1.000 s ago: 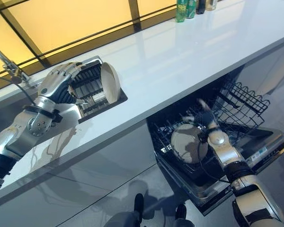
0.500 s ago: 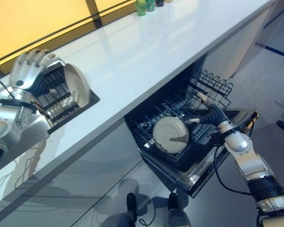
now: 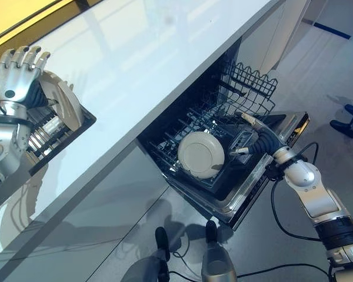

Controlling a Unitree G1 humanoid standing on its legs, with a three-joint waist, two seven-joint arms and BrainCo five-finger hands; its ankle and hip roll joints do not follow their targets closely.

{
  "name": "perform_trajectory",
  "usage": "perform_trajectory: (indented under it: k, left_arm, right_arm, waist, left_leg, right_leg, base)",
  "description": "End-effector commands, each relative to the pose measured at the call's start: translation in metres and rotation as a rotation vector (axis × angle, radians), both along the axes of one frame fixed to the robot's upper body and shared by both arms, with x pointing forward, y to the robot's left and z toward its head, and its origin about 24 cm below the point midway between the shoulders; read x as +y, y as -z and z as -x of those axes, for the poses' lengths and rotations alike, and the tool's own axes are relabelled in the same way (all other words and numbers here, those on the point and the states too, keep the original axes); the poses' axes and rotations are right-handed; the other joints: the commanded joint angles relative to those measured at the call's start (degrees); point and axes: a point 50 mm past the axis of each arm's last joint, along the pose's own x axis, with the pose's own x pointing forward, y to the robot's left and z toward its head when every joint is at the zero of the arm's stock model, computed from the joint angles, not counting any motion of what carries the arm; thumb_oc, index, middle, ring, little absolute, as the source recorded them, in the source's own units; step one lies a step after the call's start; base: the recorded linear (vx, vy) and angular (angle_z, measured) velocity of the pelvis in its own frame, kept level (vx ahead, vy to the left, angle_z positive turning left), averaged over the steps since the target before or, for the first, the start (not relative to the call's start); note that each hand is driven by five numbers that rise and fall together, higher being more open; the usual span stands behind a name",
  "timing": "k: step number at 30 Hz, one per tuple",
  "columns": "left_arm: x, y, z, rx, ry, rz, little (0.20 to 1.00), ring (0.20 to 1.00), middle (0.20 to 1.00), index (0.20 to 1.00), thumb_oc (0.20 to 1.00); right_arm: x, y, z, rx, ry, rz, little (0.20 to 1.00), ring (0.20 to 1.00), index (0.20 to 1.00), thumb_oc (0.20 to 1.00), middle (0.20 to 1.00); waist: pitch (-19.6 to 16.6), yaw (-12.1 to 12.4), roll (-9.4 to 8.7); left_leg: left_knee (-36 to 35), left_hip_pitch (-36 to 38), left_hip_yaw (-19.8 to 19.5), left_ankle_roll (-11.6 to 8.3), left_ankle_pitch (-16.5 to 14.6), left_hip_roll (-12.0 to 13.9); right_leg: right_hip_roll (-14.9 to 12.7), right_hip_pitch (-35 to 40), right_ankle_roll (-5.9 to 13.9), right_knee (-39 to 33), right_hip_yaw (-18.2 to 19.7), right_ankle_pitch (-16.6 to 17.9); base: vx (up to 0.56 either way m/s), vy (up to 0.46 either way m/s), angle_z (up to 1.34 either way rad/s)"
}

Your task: Pick up plates and place into dishwasher.

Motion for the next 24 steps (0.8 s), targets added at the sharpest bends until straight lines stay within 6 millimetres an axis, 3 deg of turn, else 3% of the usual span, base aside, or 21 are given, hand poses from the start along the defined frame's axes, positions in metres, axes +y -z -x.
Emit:
perform_trajectory:
  k: [1, 13, 14, 15, 16, 20, 24]
  left_arm:
    - [0.015, -0.051, 0.007, -0.082, -0.102, -0.097, 1.000, 1.000, 1.000, 1.000, 1.000]
    - [0.021, -0.034, -0.004, 0.214, -0.186, -0.251, 1.000, 1.000, 1.000, 1.000, 1.000]
    - [0.020, -0.033, -0.006, 0.260, -0.190, -0.269, 0.959, 0.959, 0.959, 0.959, 0.959]
    - [0.019, -0.033, -0.007, 0.289, -0.183, -0.286, 0.551, 0.551, 0.551, 0.551, 0.551]
    - [0.019, -0.031, -0.008, 0.321, -0.185, -0.294, 0.200, 0.200, 0.200, 0.200, 0.200]
    - [0.025, -0.026, -0.008, 0.448, -0.239, -0.240, 0.200, 0.200, 0.200, 0.200, 0.200]
    - [0.028, -0.031, -0.005, 0.445, -0.243, -0.248, 0.200, 0.200, 0.200, 0.200, 0.200]
  right_arm:
    - [0.005, -0.049, 0.004, -0.164, -0.075, 0.018, 1.000, 1.000, 1.000, 1.000, 1.000]
    - [0.002, -0.058, 0.002, -0.163, -0.067, 0.005, 1.000, 1.000, 1.000, 1.000, 1.000]
    - [0.001, -0.059, 0.001, -0.166, -0.063, 0.001, 1.000, 1.000, 1.000, 1.000, 1.000]
    - [0.001, -0.060, 0.001, -0.168, -0.060, 0.002, 1.000, 1.000, 1.000, 1.000, 1.000]
    - [0.000, -0.060, 0.001, -0.169, -0.059, 0.004, 1.000, 1.000, 1.000, 1.000, 1.000]
    - [-0.001, -0.062, 0.002, -0.179, -0.056, 0.006, 1.000, 1.000, 1.000, 1.000, 1.000]
    - [-0.001, -0.065, 0.004, -0.183, -0.061, 0.003, 1.000, 1.000, 1.000, 1.000, 1.000]
  waist:
    - [0.92, -0.15, -1.70]
    - [1.66, -1.25, -1.10]
    - [1.60, -1.37, -1.05]
    - [1.60, -1.43, -0.95]
    - [1.52, -1.48, -0.88]
    - [1.03, -1.51, -0.42]
    - [0.18, -1.34, -0.03]
  left_leg:
    - [0.74, 2.14, 2.27, -0.25, -9.22, -2.54]
    - [0.53, 1.16, 2.93, -0.46, -8.72, -2.81]
    - [0.53, 1.11, 3.11, -0.50, -8.74, -2.80]
    - [0.53, 1.08, 3.18, -0.48, -8.73, -2.85]
    - [0.53, 1.07, 3.27, -0.46, -8.75, -2.85]
    - [0.53, 1.30, 3.28, -0.33, -8.83, -3.00]
    - [0.53, 1.83, 3.12, -0.32, -9.00, -3.17]
  right_leg:
    - [-2.46, -4.44, 5.02, 4.94, 2.13, -6.27]
    - [-2.73, -5.70, 5.38, 4.74, 2.27, -5.61]
    - [-2.81, -5.73, 5.47, 4.61, 2.21, -5.51]
    - [-2.82, -5.77, 5.49, 4.56, 2.24, -5.46]
    - [-2.85, -5.84, 5.53, 4.54, 2.20, -5.41]
    - [-2.92, -5.38, 5.62, 4.17, 2.02, -5.32]
    - [-3.05, -4.54, 5.74, 3.73, 1.75, -5.30]
  base:
    - [-0.03, 0.027, -0.04]
    - [-0.02, 0.037, -0.04]
    - [-0.03, 0.023, -0.04]
    - [-0.03, 0.024, -0.03]
    - [0.00, 0.000, 0.00]
    - [0.00, 0.000, 0.00]
    - [0.00, -0.005, -0.01]
